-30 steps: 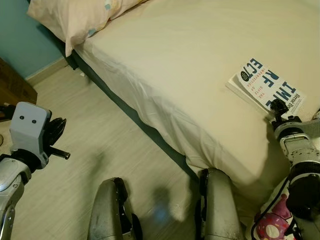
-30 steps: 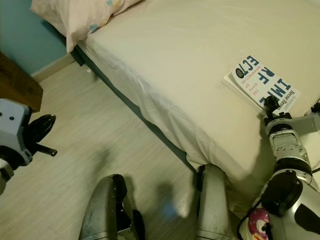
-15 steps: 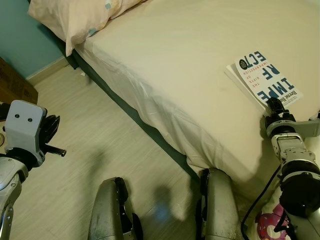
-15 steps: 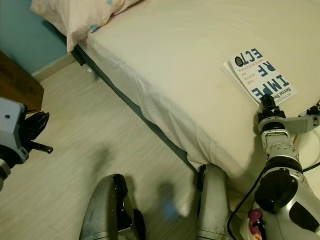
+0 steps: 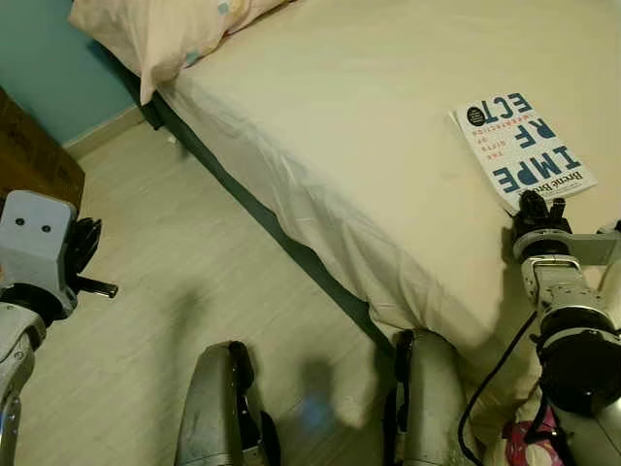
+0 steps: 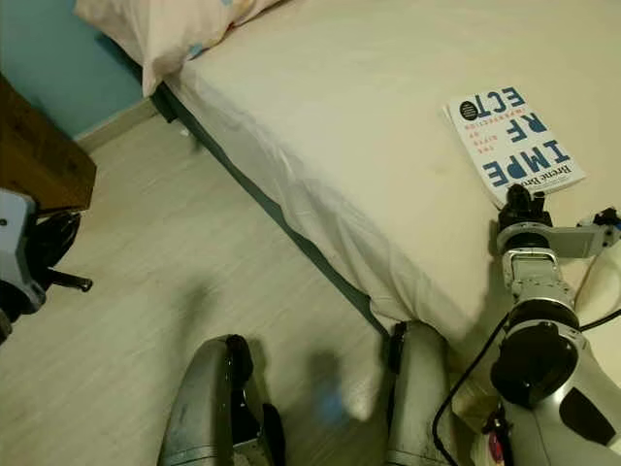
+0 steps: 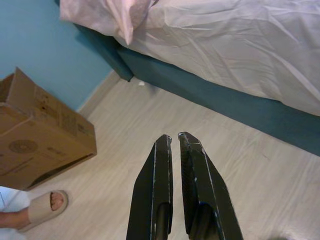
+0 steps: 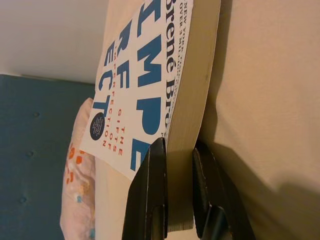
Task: Clean up the room
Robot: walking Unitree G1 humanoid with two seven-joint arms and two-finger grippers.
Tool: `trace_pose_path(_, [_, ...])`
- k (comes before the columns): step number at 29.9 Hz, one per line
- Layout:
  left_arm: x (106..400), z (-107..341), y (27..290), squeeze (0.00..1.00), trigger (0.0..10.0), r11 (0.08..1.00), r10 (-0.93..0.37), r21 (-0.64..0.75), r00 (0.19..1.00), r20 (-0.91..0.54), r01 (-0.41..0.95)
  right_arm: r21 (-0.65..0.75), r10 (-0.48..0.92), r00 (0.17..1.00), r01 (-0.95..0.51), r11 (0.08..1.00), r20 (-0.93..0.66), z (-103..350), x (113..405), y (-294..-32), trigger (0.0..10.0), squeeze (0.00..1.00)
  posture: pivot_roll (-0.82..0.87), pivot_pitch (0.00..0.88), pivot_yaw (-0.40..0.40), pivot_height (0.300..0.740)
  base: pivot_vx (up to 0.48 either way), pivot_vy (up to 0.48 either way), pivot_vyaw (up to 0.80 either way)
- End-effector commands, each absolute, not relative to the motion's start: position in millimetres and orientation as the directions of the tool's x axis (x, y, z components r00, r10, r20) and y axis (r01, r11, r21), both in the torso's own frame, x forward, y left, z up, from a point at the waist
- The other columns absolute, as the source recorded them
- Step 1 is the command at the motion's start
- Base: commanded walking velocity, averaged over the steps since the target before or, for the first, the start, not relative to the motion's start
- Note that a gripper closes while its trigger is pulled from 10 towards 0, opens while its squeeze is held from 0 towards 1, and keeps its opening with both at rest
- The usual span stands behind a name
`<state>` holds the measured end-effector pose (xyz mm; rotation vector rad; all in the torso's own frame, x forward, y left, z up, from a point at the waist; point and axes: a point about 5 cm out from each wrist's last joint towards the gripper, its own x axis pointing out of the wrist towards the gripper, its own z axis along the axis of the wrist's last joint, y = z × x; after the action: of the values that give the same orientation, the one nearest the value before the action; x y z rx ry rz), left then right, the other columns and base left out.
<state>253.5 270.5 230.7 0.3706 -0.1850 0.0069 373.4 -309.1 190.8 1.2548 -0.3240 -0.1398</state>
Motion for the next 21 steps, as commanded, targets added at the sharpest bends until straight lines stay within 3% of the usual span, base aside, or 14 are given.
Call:
trace_pose_path(1, [251.8,228.8,276.5,0.0,10.0,0.925,0.0,0.373,0.983,0.181,-0.069,0.932,-0.176,0.976,-0.055,0.359,0.126,181.8,381.3,-285.4,0.0,0.0,0.29,0.452,0.124,0.5,0.0,0.0,0.0])
trace_pose_path(2, [251.8,228.8,276.5,0.0,10.0,0.925,0.0,0.373,0.983,0.181,-0.069,0.932,-0.176,0.976,-0.055,0.359,0.126,181.8,381.3,-285.4,0.0,0.0,0.29,0.452,0.124,0.5,0.0,0.0,0.0])
trace_pose_path(5, [255.3,229.4,276.6,0.0,10.0,0.932,0.028,0.348,0.977,0.212,-0.102,0.73,-0.095,0.985,-0.041,0.683,0.145,201.9,392.1,-271.0,0.0,0.0,0.24,0.423,0.108,0.5,0.0,0.0,0.0])
trace_pose_path(7, [255.3,229.4,276.6,0.0,10.0,0.932,0.028,0.348,0.977,0.212,-0.102,0.73,-0.095,0.985,-0.041,0.683,0.145,201.9,392.1,-271.0,0.0,0.0,0.24,0.423,0.108,0.5,0.0,0.0,0.0])
trace_pose_path(8, [256.8,228.2,276.0,0.0,10.0,0.935,0.039,0.335,0.975,0.22,-0.113,0.662,-0.071,0.983,-0.06,0.747,0.169,209.3,395.4,-264.5,1.6,0.0,0.22,0.411,0.101,0.5,0.0,0.0,0.0])
trace_pose_path(9, [256.8,228.2,276.0,0.0,10.0,0.935,0.039,0.335,0.975,0.22,-0.113,0.662,-0.071,0.983,-0.06,0.747,0.169,209.3,395.4,-264.5,1.6,0.0,0.22,0.411,0.101,0.5,0.0,0.0,0.0])
trace_pose_path(10, [258.5,225.8,274.1,0.0,10.0,0.939,0.044,0.324,0.973,0.225,-0.117,0.601,-0.035,0.978,-0.097,0.793,0.205,216.4,398.4,-256.2,4.7,0.0,0.19,0.398,0.094,0.5,0.0,0.0,0.0])
trace_pose_path(11, [260.2,223.3,270.7,0.0,10.0,0.944,0.045,0.31,0.972,0.229,-0.116,0.543,0.001,0.971,-0.134,0.829,0.239,223.7,401.5,-246.0,10.0,0.0,0.17,0.382,0.089,0.5,0.0,0.0,0.0])
trace_pose_path(15, [261.7,221.2,268.3,0.0,10.0,0.947,0.045,0.3,0.972,0.233,-0.116,0.502,0.027,0.965,-0.159,0.85,0.261,228.2,403.3,-238.6,10.0,0.0,0.17,0.377,0.087,0.5,0.0,0.0,0.0])
trace_pose_path(18, [274.5,210.0,253.5,0.0,10.0,0.979,0.078,0.17,0.975,0.21,-0.114,0.276,0.139,0.908,-0.262,0.925,0.396,247.1,401.9,-196.3,10.0,0.0,0.08,0.315,0.06,0.5,0.0,0.0,0.0])
trace_pose_path(21, [277.0,208.8,249.7,0.0,10.0,0.981,0.077,0.157,0.975,0.207,-0.111,0.236,0.154,0.897,-0.269,0.934,0.414,249.1,399.6,-190.1,10.0,0.0,0.08,0.31,0.059,0.5,0.0,0.0,0.0])
